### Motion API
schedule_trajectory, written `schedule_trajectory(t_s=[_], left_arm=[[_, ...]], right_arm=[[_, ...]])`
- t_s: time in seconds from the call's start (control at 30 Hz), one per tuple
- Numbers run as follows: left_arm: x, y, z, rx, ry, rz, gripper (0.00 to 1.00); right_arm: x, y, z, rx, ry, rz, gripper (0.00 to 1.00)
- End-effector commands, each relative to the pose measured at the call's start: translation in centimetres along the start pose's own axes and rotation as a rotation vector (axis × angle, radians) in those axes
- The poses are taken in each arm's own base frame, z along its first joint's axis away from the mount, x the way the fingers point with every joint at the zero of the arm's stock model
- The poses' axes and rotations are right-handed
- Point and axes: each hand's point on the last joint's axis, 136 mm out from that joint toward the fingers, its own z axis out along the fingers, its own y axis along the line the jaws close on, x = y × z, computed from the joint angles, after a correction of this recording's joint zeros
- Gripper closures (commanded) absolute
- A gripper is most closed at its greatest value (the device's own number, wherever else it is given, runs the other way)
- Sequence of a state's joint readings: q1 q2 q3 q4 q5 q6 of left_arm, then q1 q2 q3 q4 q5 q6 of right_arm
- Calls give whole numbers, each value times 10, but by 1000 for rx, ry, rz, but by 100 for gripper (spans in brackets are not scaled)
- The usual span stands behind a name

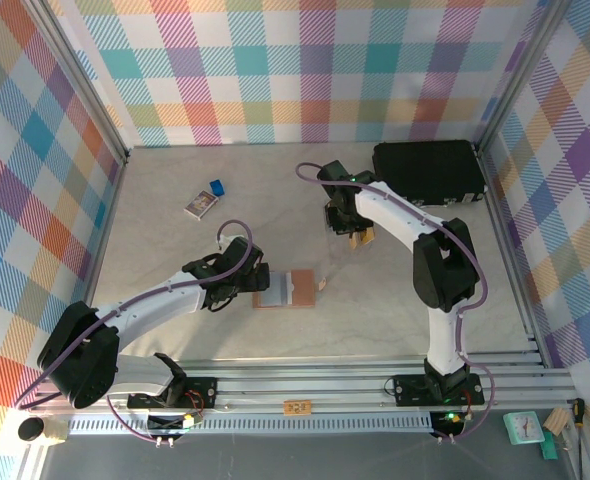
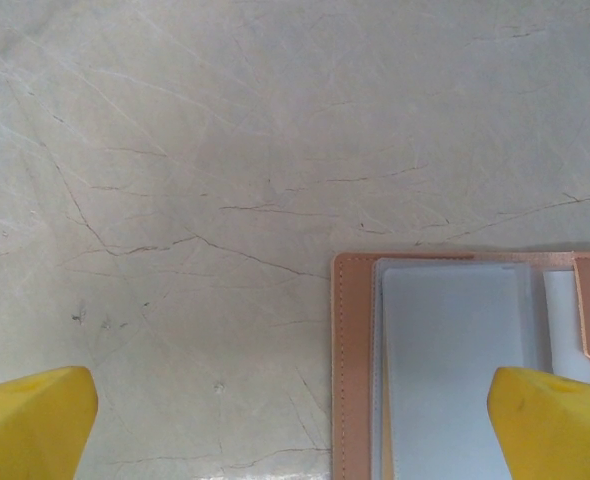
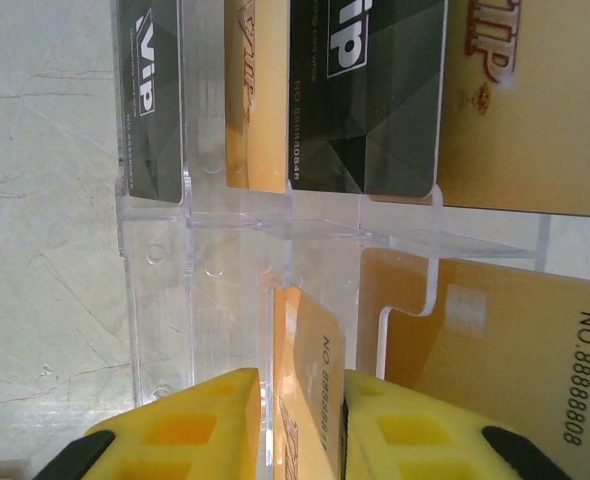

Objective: Put the credit cards into the card holder

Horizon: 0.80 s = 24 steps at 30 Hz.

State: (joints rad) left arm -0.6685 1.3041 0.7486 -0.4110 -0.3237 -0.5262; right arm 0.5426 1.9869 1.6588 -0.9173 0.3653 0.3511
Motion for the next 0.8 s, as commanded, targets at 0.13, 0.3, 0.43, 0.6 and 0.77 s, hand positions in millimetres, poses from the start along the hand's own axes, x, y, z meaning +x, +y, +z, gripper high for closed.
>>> schedule_trajectory(t_s=[0.13, 0.3, 0.43, 0.6, 0.77], left_arm=[[1, 2, 1, 0, 3, -4, 0], [2, 2, 2, -1, 9, -5, 0], [2, 2, 3, -2, 12, -6, 0], [3, 2, 3, -3, 17, -7, 0], [3, 3, 2, -4, 16, -7, 0]], right_arm=[[-3, -6, -17, -27, -24, 39, 76], [-5, -7, -20, -37, -32, 48, 78], [-5, -6, -24, -48, -38, 52, 81], [-5, -6, -23, -62, -35, 57, 84], [-1, -4, -18, -74, -16, 60, 85]])
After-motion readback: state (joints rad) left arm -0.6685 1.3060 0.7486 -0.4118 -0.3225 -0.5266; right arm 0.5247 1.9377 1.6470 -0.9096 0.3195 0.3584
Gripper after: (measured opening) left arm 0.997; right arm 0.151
